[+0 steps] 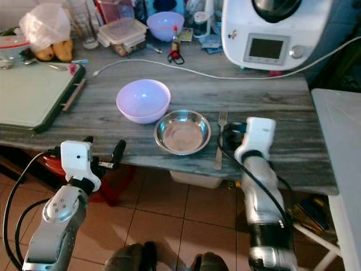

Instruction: Setting the table

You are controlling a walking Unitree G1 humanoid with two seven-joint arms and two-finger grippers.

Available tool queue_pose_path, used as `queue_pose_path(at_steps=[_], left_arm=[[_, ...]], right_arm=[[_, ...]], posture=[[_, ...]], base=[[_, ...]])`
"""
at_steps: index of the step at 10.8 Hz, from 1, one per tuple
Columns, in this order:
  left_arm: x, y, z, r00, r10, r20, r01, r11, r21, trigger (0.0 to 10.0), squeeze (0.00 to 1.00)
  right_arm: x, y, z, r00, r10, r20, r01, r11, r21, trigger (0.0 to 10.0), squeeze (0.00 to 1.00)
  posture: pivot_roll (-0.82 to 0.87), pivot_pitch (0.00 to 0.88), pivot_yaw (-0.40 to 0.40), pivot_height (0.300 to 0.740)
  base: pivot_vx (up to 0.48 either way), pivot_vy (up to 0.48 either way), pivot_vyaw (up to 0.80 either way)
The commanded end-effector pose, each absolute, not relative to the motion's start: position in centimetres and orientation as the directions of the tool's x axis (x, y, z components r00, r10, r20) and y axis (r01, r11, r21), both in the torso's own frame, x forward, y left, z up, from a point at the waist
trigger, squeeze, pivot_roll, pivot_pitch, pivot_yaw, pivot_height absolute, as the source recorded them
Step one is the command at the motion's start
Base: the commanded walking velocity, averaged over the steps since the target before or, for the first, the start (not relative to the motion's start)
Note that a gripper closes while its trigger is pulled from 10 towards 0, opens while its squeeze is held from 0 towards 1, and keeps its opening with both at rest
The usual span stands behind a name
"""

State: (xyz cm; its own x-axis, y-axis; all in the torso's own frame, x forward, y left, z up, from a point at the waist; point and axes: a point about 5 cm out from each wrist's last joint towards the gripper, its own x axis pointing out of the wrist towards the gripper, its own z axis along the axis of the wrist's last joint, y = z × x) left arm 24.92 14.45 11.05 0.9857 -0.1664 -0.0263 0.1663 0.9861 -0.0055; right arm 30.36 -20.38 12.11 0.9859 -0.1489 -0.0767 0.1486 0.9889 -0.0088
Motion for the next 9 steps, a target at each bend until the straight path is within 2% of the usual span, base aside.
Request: queue_pose_path(at_steps=[1,2,4,6,7,9], left_arm=[[24.7,14.6,10.3,0.986,-0.156,-0.064,0.156,0.988,-0.013,10.0,0.00],[24.6,14.5,10.1,0.985,-0.160,-0.066,0.159,0.987,-0.024,10.0,0.00],[24.9,14.6,9.9,0.988,-0.136,-0.076,0.135,0.991,-0.018,10.0,0.00],[25.2,14.6,9.7,0.987,-0.140,-0.075,0.138,0.990,-0.024,10.0,0.00],[25.7,14.5,9.7,0.988,-0.135,-0.073,0.133,0.991,-0.030,10.0,0.00],[25.5,14.1,9.3,0.986,-0.144,-0.086,0.141,0.989,-0.036,10.0,0.00]], right_arm=[[29.8,-20.3,13.1,0.985,-0.169,-0.014,0.169,0.985,-0.021,10.0,0.00],[28.6,-20.2,13.8,0.981,-0.183,0.063,0.185,0.982,-0.035,10.0,0.00],[27.5,-19.5,14.5,0.979,-0.164,0.120,0.169,0.985,-0.030,10.0,0.00],[26.8,-18.9,13.5,0.983,-0.162,0.088,0.164,0.986,-0.012,10.0,0.00],[26.6,-18.1,13.3,0.988,-0.131,0.079,0.131,0.991,0.005,10.0,0.00],[26.4,-17.3,13.0,0.993,-0.095,0.074,0.095,0.995,0.003,10.0,0.00]], posture=[[-0.01,0.090,0.052,0.740],[-0.01,0.060,0.050,0.740],[-0.02,0.028,0.053,0.740],[-0.02,0.000,0.056,0.740],[-0.03,0.000,0.067,0.740],[-0.04,0.000,0.069,0.740]], base=[[0.000,0.000,0.00],[0.000,0.000,0.00],[0.000,0.000,0.00],[0.000,0.000,0.00],[0.000,0.000,-0.77],[-0.261,0.000,-0.61]])
